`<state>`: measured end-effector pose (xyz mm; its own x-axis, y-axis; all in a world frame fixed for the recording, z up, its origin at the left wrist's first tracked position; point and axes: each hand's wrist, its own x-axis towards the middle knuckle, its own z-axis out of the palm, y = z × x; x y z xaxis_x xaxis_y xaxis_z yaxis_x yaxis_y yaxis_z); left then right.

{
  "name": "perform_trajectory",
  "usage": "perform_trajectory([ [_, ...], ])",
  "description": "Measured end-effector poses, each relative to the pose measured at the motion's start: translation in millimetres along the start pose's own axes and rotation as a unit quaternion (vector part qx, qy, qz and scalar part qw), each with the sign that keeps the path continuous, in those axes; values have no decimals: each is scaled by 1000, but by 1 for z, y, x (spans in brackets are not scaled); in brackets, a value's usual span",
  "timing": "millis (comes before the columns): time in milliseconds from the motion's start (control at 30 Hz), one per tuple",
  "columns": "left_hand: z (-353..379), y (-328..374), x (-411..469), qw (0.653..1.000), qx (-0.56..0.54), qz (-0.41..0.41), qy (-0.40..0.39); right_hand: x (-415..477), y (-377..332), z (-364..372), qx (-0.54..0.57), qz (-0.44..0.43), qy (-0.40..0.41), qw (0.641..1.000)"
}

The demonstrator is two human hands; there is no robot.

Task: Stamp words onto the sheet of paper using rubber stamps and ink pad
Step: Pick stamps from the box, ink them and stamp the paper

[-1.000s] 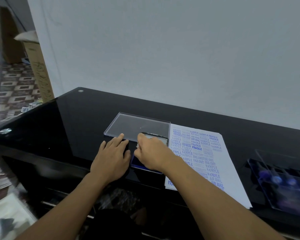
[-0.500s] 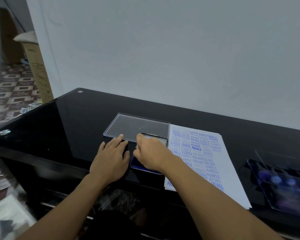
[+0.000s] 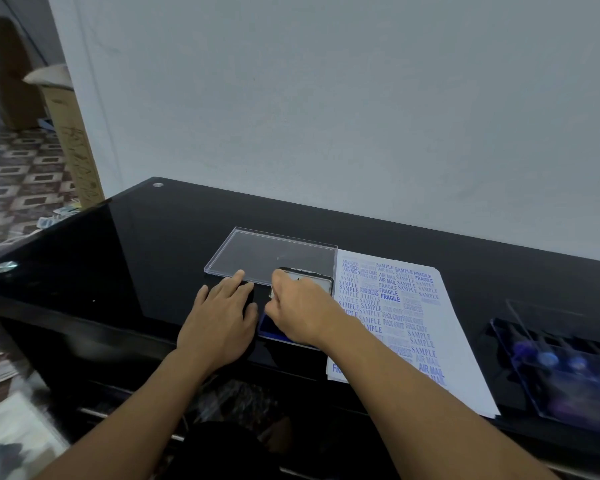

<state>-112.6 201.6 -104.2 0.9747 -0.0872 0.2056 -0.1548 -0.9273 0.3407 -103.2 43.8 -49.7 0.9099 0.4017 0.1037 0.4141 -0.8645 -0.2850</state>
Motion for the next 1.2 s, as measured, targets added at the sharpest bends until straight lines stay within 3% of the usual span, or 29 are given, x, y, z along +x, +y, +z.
perform_trajectory([
  [1200,1,-1,1,1000,-2,2,0,1,-3,-3,5,23,-14,1000],
])
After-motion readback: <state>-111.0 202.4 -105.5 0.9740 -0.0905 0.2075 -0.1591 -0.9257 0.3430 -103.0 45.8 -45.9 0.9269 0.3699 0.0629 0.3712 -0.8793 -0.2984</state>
